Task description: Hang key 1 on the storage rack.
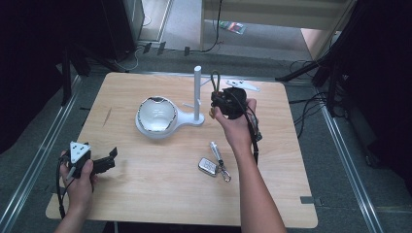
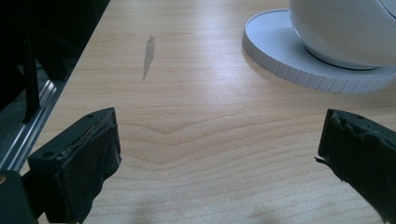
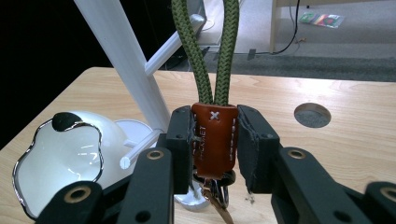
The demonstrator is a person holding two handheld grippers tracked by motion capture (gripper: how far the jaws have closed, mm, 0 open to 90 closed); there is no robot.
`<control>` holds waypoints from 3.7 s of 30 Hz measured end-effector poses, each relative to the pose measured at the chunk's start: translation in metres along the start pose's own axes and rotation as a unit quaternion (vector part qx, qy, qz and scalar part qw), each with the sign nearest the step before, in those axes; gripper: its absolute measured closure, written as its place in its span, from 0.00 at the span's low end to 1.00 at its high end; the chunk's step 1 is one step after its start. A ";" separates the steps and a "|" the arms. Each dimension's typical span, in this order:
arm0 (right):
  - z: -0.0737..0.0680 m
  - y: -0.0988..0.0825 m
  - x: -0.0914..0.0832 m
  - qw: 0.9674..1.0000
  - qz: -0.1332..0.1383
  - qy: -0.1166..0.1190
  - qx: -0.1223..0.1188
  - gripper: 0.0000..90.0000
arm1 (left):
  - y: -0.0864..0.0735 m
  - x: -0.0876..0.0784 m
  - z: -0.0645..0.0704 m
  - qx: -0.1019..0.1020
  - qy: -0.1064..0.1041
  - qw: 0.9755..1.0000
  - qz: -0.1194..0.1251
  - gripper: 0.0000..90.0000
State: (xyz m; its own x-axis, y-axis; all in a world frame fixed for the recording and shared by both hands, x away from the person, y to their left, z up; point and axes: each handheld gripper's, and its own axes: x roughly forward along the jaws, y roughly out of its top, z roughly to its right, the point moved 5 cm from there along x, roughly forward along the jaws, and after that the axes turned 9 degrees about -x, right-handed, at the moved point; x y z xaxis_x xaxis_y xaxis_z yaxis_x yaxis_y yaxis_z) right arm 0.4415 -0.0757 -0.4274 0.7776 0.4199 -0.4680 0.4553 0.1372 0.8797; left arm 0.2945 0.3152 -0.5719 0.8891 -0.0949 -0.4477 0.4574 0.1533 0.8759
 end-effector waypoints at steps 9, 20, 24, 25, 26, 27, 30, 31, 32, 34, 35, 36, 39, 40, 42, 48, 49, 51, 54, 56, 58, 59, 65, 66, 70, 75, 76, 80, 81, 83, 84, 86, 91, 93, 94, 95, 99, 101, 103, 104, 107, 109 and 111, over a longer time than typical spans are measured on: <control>-0.001 -0.002 0.004 1.000 -0.005 0.013 0.004 0.77 | 0.000 0.000 0.000 0.000 0.000 1.000 0.000 0.00; -0.005 -0.005 0.010 1.000 -0.018 0.023 0.003 0.77 | 0.000 0.000 0.000 -0.001 0.000 1.000 0.000 0.00; -0.006 -0.006 0.011 0.999 -0.021 0.026 0.004 0.77 | 0.000 0.000 0.000 -0.001 0.000 1.000 0.001 0.00; -0.006 -0.006 0.012 0.999 -0.021 0.026 0.004 0.76 | 0.000 0.000 0.000 -0.001 0.000 1.000 0.001 0.00; -0.006 -0.006 0.012 0.999 -0.020 0.027 0.003 0.76 | 0.000 0.000 0.000 -0.001 0.000 1.000 0.001 0.00; -0.006 -0.006 0.013 0.999 -0.021 0.027 0.005 0.76 | 0.000 0.000 0.000 -0.001 0.000 1.000 0.000 0.00; -0.006 -0.006 0.014 0.999 -0.022 0.028 0.007 0.76 | 0.000 0.000 0.000 -0.001 0.000 1.000 0.001 0.00; -0.005 -0.006 0.014 0.999 -0.021 0.030 0.006 0.76 | 0.000 0.000 0.000 -0.001 0.000 1.000 0.000 0.00; -0.005 -0.006 0.014 0.999 -0.022 0.030 0.006 0.76 | 0.000 0.000 0.000 -0.001 0.000 1.000 0.000 0.00; -0.005 -0.006 0.014 0.999 -0.022 0.030 0.008 0.76 | 0.000 0.000 0.000 -0.001 0.000 1.000 0.000 0.00; -0.005 -0.006 0.014 0.999 -0.022 0.030 0.008 0.76 | 0.000 0.000 0.000 -0.001 0.000 1.000 0.001 0.00; -0.004 -0.005 0.014 0.999 -0.023 0.030 0.011 0.76 | 0.000 0.000 0.000 -0.001 0.000 1.000 0.001 0.00; -0.002 -0.002 0.012 0.999 -0.019 0.038 0.021 0.76 | 0.000 0.000 0.000 -0.001 0.000 1.000 0.000 0.00; -0.001 0.000 0.012 0.999 -0.017 0.040 0.025 0.76 | 0.000 0.000 0.000 0.000 0.000 1.000 0.000 0.00; 0.000 0.001 0.011 0.999 -0.019 0.042 0.025 0.76 | 0.000 0.000 0.000 0.000 0.000 1.000 0.000 0.00; 0.001 0.005 0.011 0.998 -0.027 0.051 0.016 0.76 | 0.000 0.000 0.000 0.001 0.000 1.000 0.000 0.00; 0.000 0.005 0.011 0.998 -0.028 0.052 0.016 0.76 | 0.000 0.000 0.000 0.001 0.000 1.000 0.000 0.00; 0.000 0.005 0.012 0.998 -0.032 0.053 0.016 0.76 | 0.000 0.000 0.000 0.001 0.000 1.000 0.000 0.00; -0.002 0.003 0.015 0.997 -0.041 0.057 0.013 0.76 | 0.000 0.000 0.000 -0.001 0.000 1.000 0.001 0.00; -0.003 0.002 0.016 0.997 -0.044 0.058 0.009 0.76 | 0.000 0.000 0.000 -0.001 0.000 1.000 0.001 0.00; -0.004 0.000 0.017 0.997 -0.050 0.058 0.004 0.76 | 0.000 0.000 0.000 -0.001 0.000 1.000 0.001 0.00; -0.005 0.000 0.018 0.997 -0.052 0.058 -0.001 0.76 | 0.000 0.000 0.000 -0.001 0.000 1.000 0.001 0.00; -0.009 -0.005 0.020 0.996 -0.060 0.059 -0.012 0.76 | 0.000 0.000 0.000 -0.001 -0.001 1.000 0.001 0.00; -0.009 -0.006 0.020 0.996 -0.061 0.059 -0.012 0.76 | 0.000 0.000 0.000 -0.001 -0.001 1.000 0.001 0.00; -0.010 -0.012 0.021 0.996 -0.063 0.060 -0.016 0.75 | 0.000 0.000 0.000 -0.001 -0.001 1.000 0.001 0.00; -0.010 -0.014 0.019 0.997 -0.050 0.055 -0.016 0.70 | 0.000 0.000 0.000 -0.001 -0.001 1.000 0.001 0.00; -0.010 -0.014 0.018 0.997 -0.044 0.054 -0.020 0.69 | 0.000 0.000 0.000 -0.001 0.000 1.000 0.001 0.00; -0.010 -0.014 0.014 0.998 -0.038 0.049 -0.027 0.68 | 0.000 0.000 0.000 0.000 0.000 1.000 0.001 0.00; -0.009 -0.014 0.012 0.998 -0.037 0.047 -0.028 0.68 | 0.000 0.000 0.000 0.000 0.000 1.000 0.001 0.00; -0.008 -0.015 0.009 0.998 -0.036 0.042 -0.033 0.68 | 0.000 0.000 0.000 0.001 0.000 1.000 0.001 0.00; -0.008 -0.016 0.008 0.998 -0.037 0.040 -0.035 0.68 | 0.000 0.000 0.000 0.001 0.000 1.000 0.001 0.00; -0.007 -0.018 0.005 0.998 -0.038 0.036 -0.039 0.68 | 0.000 0.000 0.000 0.001 0.000 1.000 0.001 0.00; -0.005 -0.025 -0.002 0.997 -0.052 0.021 -0.055 0.68 | 0.000 0.000 0.000 0.002 0.002 1.000 0.001 0.00; -0.005 -0.027 -0.004 0.996 -0.057 0.016 -0.063 0.68 | 0.000 0.000 0.001 0.003 0.002 1.000 0.001 0.00; -0.005 -0.029 -0.005 0.996 -0.061 0.015 -0.068 0.67 | 0.000 0.000 0.001 0.003 0.002 1.000 0.001 0.00; -0.005 -0.031 -0.006 0.995 -0.066 0.015 -0.073 0.67 | 0.000 0.000 0.001 0.003 0.002 1.000 0.001 0.00; -0.009 -0.037 -0.009 0.991 -0.087 0.011 -0.099 0.66 | 0.000 0.000 0.001 0.003 0.003 1.000 0.001 0.00; -0.010 -0.040 -0.009 0.989 -0.098 0.012 -0.106 0.65 | 0.000 0.000 0.001 0.002 0.002 1.000 0.001 0.00; -0.012 -0.044 -0.010 0.988 -0.113 0.015 -0.108 0.64 | 0.000 0.000 0.001 0.002 0.002 1.000 0.001 0.00; -0.013 -0.046 -0.010 0.986 -0.120 0.018 -0.110 0.63 | 0.000 0.000 0.001 0.002 0.002 1.000 0.000 0.00; -0.015 -0.051 -0.010 0.983 -0.139 0.017 -0.121 0.62 | 0.000 0.000 0.001 0.003 0.002 1.000 0.001 0.00; -0.015 -0.054 -0.010 0.982 -0.149 0.019 -0.119 0.60 | 0.000 0.000 0.001 0.003 0.002 1.000 0.001 0.00; -0.016 -0.057 -0.009 0.981 -0.158 0.020 -0.112 0.58 | 0.000 0.000 0.001 0.003 0.002 1.000 0.001 0.00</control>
State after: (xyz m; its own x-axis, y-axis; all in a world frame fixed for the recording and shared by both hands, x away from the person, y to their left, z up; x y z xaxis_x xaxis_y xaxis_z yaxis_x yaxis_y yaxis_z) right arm 0.4017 -0.0734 -0.4715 0.5940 0.3586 -0.7201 0.5609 0.4571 0.6903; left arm 0.2946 0.3146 -0.5718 0.8900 -0.0915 -0.4466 0.4556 0.1483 0.8777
